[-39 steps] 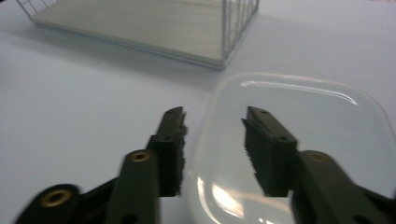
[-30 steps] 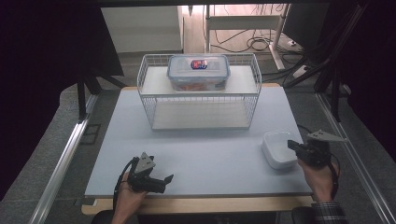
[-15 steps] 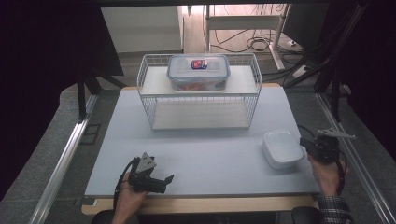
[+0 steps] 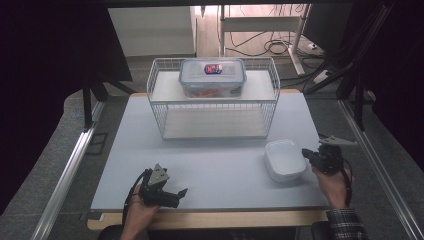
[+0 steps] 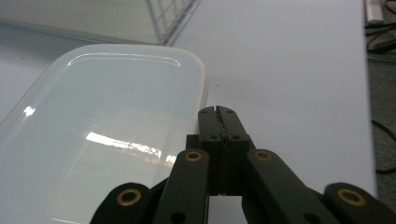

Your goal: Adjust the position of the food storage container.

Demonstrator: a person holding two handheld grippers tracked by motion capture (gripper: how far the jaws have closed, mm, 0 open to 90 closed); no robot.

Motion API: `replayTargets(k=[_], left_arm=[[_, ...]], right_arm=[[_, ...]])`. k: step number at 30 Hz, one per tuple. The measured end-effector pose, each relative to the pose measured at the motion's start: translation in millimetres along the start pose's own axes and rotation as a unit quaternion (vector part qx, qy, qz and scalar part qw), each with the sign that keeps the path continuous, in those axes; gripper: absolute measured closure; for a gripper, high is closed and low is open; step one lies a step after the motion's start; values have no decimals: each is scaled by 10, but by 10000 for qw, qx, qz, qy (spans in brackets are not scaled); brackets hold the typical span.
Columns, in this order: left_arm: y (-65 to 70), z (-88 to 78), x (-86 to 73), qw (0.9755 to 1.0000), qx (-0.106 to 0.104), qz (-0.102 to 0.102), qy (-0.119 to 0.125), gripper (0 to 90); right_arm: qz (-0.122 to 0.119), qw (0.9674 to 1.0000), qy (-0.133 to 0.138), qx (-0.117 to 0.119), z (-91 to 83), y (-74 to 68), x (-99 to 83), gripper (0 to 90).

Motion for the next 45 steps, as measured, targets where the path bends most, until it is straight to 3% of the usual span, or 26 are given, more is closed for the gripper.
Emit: replayTargets(k=[11, 15, 21, 25, 32, 38, 41, 43, 45], left_arm=[[16, 18, 5, 10000, -38, 51, -61, 17], [29, 27, 12, 9999, -44, 79, -74, 18], [29, 32, 12, 9999, -17, 100, -100, 18], [31, 37, 13, 9999, -42, 98, -124, 19], [46, 39, 20, 9998, -124, 96, -126, 20], [52, 34, 28, 9994, -343, -7, -95, 29], [58, 29, 31, 9991, -413, -24, -92, 35], [62, 26, 32, 9990, -433, -34, -95, 38], [63, 24, 31, 9989, -446, -41, -112, 40]], right_arm=[[-329, 9985, -62, 429, 190, -362, 142, 896], [-397, 9983, -60, 432, 235, -399, 222, 895], [-309, 9981, -117, 520, 389, -388, 413, 893], [-411, 9971, -177, 616, 466, -475, 505, 894], [-785, 9928, -317, 847, 598, -800, 645, 894], [-1172, 9859, -474, 1101, 678, -1114, 715, 895], [-1464, 9807, -510, 1191, 685, -1260, 714, 889], [-1524, 9814, -448, 1074, 636, -1272, 709, 882], [-1410, 9834, -299, 1099, 535, -1217, 682, 880]])
Point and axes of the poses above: each handheld gripper's, and its own axes: z roughly forward along the jaws, x roughly out of its top, y roughly to its right, the point moved 2 cm from there along z, roughly forward along the jaws, and after that the axes turned 15 degrees about -y, right-handed, at the moved point
